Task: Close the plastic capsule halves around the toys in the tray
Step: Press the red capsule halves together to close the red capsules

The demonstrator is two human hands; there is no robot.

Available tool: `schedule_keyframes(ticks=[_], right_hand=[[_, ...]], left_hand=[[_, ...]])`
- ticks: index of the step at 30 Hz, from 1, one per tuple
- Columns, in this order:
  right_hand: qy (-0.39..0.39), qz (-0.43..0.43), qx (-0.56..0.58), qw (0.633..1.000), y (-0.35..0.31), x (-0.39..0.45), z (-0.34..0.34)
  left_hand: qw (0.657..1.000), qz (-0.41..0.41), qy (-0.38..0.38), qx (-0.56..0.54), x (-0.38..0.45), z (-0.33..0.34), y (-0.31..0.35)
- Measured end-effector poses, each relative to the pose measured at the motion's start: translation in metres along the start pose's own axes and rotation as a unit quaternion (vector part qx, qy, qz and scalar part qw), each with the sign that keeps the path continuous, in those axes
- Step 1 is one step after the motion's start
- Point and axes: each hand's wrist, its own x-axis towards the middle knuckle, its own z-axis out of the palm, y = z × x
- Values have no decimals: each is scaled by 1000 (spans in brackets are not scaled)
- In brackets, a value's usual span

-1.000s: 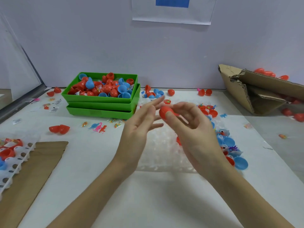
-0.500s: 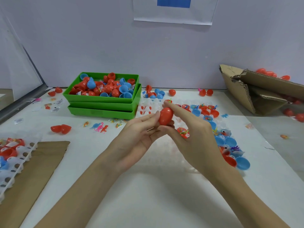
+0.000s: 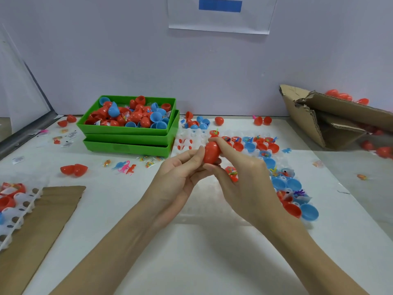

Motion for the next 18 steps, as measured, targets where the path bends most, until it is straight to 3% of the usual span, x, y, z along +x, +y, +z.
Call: schedule_keyframes(ticks=[4,7,9,10,12,14,16,18], right_hand=[[-3,39,14,999,-6,3,-7],[38,135,75,987,-12,12,-25],[62,215,178,958,-14,21,-42],[75,259,272,924,-13,27,-50],[100,324,476,811,-6,46,-69],[129,351,602,706,5,74,-88],[177,361,647,647,16,108,-103],[222,367,654,623,30,141,-114]], left_hand=[[995,35,31,92,2,-4,0],[991,54,65,99,2,-7,5],[990,59,83,94,2,-12,10],[989,58,93,101,2,-14,12],[986,59,107,116,2,-17,15],[986,54,109,117,3,-18,16],[986,48,104,121,3,-20,15],[987,46,93,122,3,-21,15]])
